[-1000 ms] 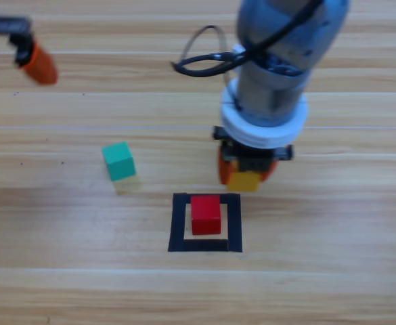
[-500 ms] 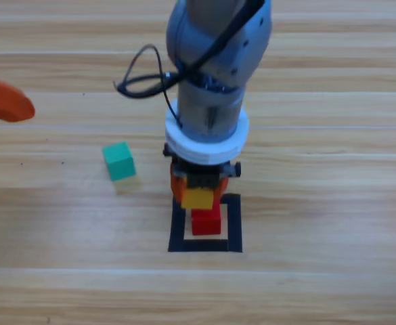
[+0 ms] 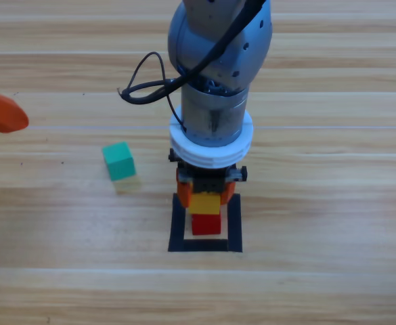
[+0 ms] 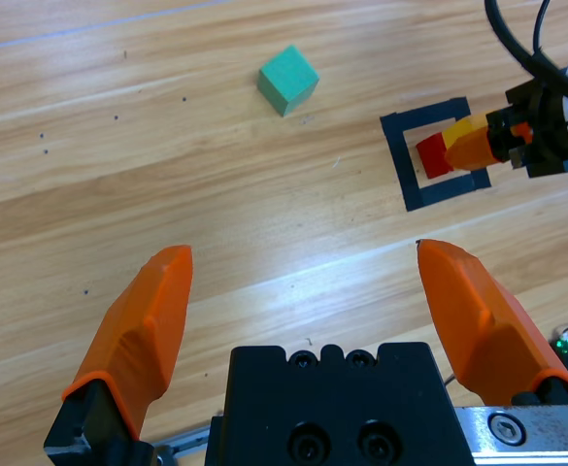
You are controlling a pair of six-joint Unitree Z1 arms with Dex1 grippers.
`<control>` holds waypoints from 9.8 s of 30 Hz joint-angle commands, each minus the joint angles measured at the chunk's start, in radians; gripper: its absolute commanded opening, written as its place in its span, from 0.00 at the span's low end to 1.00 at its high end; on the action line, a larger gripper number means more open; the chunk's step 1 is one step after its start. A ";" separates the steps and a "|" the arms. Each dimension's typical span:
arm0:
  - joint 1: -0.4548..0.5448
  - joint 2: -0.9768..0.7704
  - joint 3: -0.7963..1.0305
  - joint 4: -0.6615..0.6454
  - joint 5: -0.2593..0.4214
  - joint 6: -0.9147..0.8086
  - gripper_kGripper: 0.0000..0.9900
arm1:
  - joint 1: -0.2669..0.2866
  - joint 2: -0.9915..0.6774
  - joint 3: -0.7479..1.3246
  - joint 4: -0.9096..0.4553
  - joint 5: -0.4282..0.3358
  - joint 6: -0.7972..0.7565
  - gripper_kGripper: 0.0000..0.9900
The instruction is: Stack the blocks in the rectangular block: red at the bottom, yellow in the middle, green on top
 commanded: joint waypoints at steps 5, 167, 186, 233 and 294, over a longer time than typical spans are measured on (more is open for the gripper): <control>0.016 -0.011 0.049 -0.045 0.006 -0.015 1.00 | 0.024 0.059 0.000 0.024 0.004 0.002 0.00; -0.039 0.782 -0.732 0.262 -0.228 0.198 0.04 | 0.030 -0.820 1.154 -0.709 -0.208 -0.329 1.00; -0.176 0.955 -0.896 0.412 -0.072 -0.346 0.04 | 0.030 -0.818 1.154 -0.706 -0.202 -0.333 1.00; -0.229 1.058 -0.927 0.468 -0.072 -0.405 0.04 | 0.030 -0.807 1.154 -0.706 -0.200 -0.336 1.00; -0.229 1.010 -0.984 0.472 -0.003 -0.445 1.00 | 0.030 -0.843 1.160 -0.706 -0.183 -0.383 1.00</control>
